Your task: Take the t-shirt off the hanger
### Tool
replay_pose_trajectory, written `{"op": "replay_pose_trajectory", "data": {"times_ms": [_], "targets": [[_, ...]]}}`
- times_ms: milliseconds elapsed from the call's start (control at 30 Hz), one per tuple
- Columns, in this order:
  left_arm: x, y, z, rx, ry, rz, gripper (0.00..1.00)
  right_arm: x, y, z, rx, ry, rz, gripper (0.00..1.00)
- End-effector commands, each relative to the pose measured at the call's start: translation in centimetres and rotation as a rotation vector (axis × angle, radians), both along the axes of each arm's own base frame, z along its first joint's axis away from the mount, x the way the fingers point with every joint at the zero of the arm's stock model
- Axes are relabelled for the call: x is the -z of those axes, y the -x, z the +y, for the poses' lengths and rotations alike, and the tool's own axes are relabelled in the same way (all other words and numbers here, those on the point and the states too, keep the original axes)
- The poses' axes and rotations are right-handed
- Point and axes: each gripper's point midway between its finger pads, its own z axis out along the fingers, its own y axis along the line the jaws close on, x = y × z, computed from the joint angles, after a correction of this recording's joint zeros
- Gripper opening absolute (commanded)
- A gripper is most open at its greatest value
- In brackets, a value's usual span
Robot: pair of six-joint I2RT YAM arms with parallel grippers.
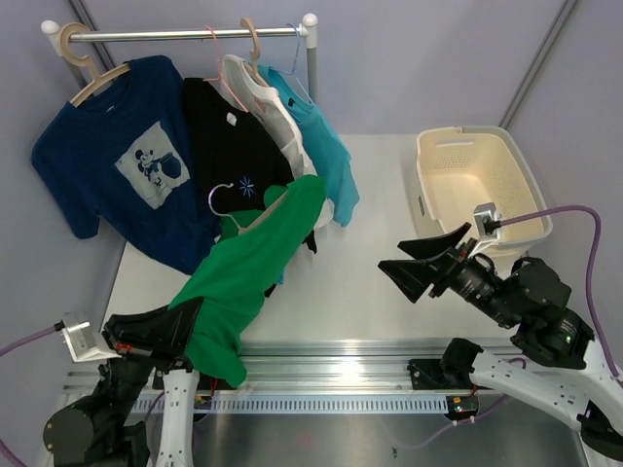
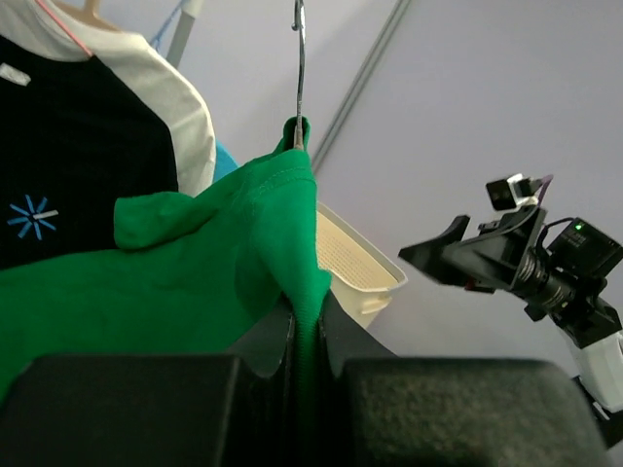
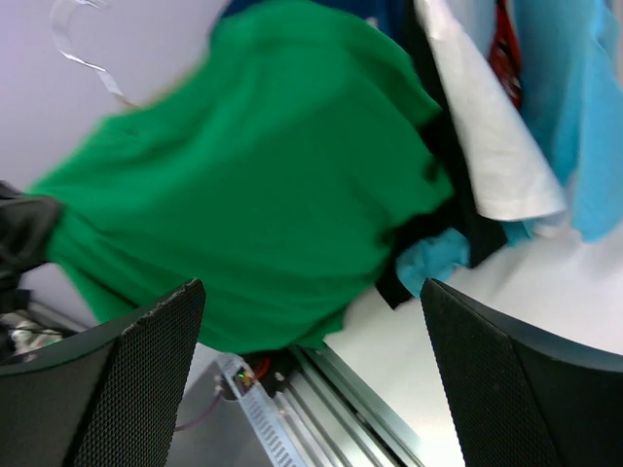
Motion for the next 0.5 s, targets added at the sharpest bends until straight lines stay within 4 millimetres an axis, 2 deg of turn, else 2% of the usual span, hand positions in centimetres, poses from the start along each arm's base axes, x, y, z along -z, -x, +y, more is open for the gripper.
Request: {"op": "replay_pose_trajectory", "data": {"times_ms": [0,67,100,133,167,200,267,367,467], "targets": [[-0.9,1.7,-1.3,0.083,0.002,-0.086,0.00,-5.5,2.0,0.4,-0.103,-0.135,-0.101,0.99],[-0.3,0.9,-1.3,0.092,0.006,-0.052,0.00,-5.3,1.7,2.0,-0.140,-0.105,-0.088,0.97],[-0.1,0.6,-1.4,0.098,0.010,-0.035,0.00,-6.0,2.0,2.3,-0.163,-0.104,-0.103,0.96],[0.1,0.5,-1.7,0.117,0.011,-0.018,0.00,-5.9,1.7,2.8,-0.168,-0.086,-0.094,0.95],[0.2,0.2,-1.7,0.123,0.014,-0.005,0.00,-5.4,0.9,3.9,-0.165,-0.057,-0.073,0.95],[0.3,-0.6,-1.7,0.125,0.020,0.021,0.00,-6.3,0.7,3.9,-0.160,-0.056,-0.088,0.95],[0.5,-1.4,-1.6,0.127,0.014,0.044,0.00,-6.2,-0.4,5.0,-0.142,-0.023,-0.073,0.95],[1.2,-3.1,-1.7,0.140,-0.010,0.095,0.00,-7.6,-1.6,5.9,-0.119,-0.016,-0.086,0.95],[2.0,-3.9,-2.2,0.175,-0.067,0.118,0.00,-7.9,-2.9,7.4,-0.105,-0.003,-0.078,0.94]]}}
